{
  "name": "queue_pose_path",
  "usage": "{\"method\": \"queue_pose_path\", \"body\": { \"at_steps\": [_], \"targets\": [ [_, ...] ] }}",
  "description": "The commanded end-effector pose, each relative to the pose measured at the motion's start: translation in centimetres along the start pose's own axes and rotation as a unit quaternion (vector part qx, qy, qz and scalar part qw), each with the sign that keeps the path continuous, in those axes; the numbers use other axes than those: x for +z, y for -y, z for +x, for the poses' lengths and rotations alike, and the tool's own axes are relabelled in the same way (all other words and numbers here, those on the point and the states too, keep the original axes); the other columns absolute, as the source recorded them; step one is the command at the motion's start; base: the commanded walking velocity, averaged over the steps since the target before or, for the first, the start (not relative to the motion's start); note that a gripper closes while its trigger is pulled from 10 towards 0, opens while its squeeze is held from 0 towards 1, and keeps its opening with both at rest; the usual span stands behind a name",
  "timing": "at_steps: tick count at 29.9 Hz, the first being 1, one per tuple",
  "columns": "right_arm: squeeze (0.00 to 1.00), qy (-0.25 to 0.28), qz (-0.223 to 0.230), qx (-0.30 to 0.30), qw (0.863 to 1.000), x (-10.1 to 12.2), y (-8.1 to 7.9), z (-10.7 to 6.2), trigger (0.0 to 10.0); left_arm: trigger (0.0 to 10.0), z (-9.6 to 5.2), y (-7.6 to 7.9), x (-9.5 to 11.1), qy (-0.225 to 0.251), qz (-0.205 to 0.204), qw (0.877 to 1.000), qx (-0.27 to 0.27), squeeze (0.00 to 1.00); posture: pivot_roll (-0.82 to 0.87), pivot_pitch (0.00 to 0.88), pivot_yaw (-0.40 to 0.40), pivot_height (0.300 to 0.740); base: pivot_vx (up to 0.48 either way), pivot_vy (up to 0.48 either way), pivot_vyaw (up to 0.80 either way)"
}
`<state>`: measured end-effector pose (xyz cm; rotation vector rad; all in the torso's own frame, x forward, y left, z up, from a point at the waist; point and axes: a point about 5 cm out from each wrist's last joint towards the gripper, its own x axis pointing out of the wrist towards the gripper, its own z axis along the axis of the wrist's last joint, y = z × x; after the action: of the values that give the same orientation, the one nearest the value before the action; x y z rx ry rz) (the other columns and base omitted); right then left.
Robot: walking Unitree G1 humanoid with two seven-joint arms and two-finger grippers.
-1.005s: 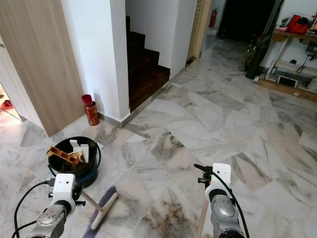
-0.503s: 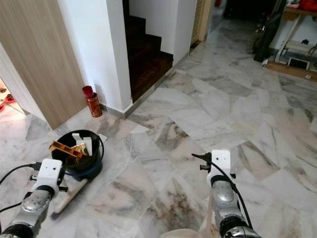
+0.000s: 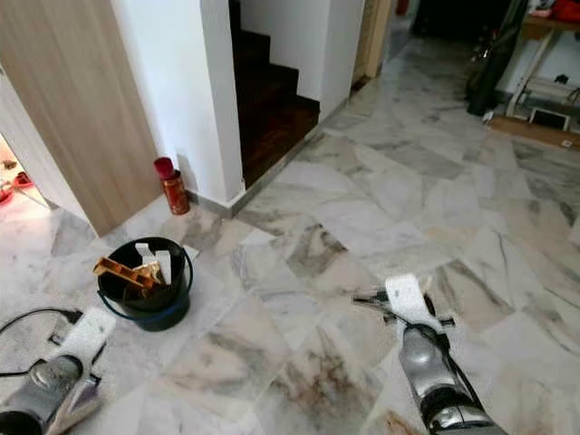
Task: Sweep floor
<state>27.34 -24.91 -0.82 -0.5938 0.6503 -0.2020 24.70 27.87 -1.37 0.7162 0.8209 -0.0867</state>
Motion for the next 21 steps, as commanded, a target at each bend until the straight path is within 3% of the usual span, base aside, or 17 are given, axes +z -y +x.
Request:
{"method": "queue_pose_path", "body": {
  "at_steps": [1, 4, 7, 10, 14, 15, 16, 21],
  "targets": [
    [0.0, -0.09, -0.002, 0.04, 0.995, -3.6, -1.3, -0.9, 10.0, 10.0, -0.4, 1.2, -3.3, -0.082, 0.025, 0.996, -0.038, 0.0, 0.17, 0.0, -0.038, 0.74, 0.0, 0.0, 0.0],
    [0.0, -0.125, 0.015, 0.063, 0.99, -4.9, -2.2, -1.5, 10.0, 10.0, -0.6, 1.9, -4.2, -0.104, 0.015, 0.993, -0.052, 0.0, 0.17, 0.0, -0.041, 0.74, 0.0, 0.0, 0.0],
    [0.0, -0.195, 0.03, 0.103, 0.975, -8.2, -4.1, -3.2, 10.0, 10.0, -1.4, 4.1, -6.7, -0.162, 0.003, 0.982, -0.093, 0.0, 0.17, 0.0, -0.042, 0.74, 0.0, 0.0, 0.0],
    [0.0, -0.224, 0.041, 0.116, 0.967, -9.6, -4.8, -4.0, 10.0, 10.0, -1.9, 5.1, -7.9, -0.187, -0.004, 0.976, -0.11, 0.0, 0.17, 0.0, -0.041, 0.74, 0.0, 0.0, 0.0],
    [0.0, -0.303, 0.114, 0.142, 0.936, -12.7, -6.9, -6.6, 10.0, 10.0, -3.3, 7.6, -10.6, -0.241, -0.055, 0.96, -0.134, 0.0, 0.16, 0.0, -0.044, 0.74, 0.0, 0.0, 0.0],
    [0.0, -0.303, 0.114, 0.142, 0.936, -12.7, -6.9, -6.6, 10.0, 10.0, -3.3, 7.6, -10.6, -0.241, -0.055, 0.96, -0.134, 0.0, 0.16, 0.0, -0.044, 0.74, 0.0, 0.0, 0.0],
    [0.0, -0.33, 0.122, 0.16, 0.922, -13.9, -7.8, -7.7, 10.0, 10.0, -4.0, 8.7, -11.7, -0.26, -0.071, 0.952, -0.149, 0.0, 0.16, 0.0, -0.044, 0.74, 0.0, 0.0, 0.0],
    [0.0, -0.35, 0.103, 0.195, 0.911, -15.0, -8.6, -8.9, 10.0, 10.0, -4.8, 9.9, -12.8, -0.277, -0.071, 0.944, -0.165, 0.0, 0.15, 0.0, -0.05, 0.74, 0.0, 0.0, 0.0]
  ]
}}
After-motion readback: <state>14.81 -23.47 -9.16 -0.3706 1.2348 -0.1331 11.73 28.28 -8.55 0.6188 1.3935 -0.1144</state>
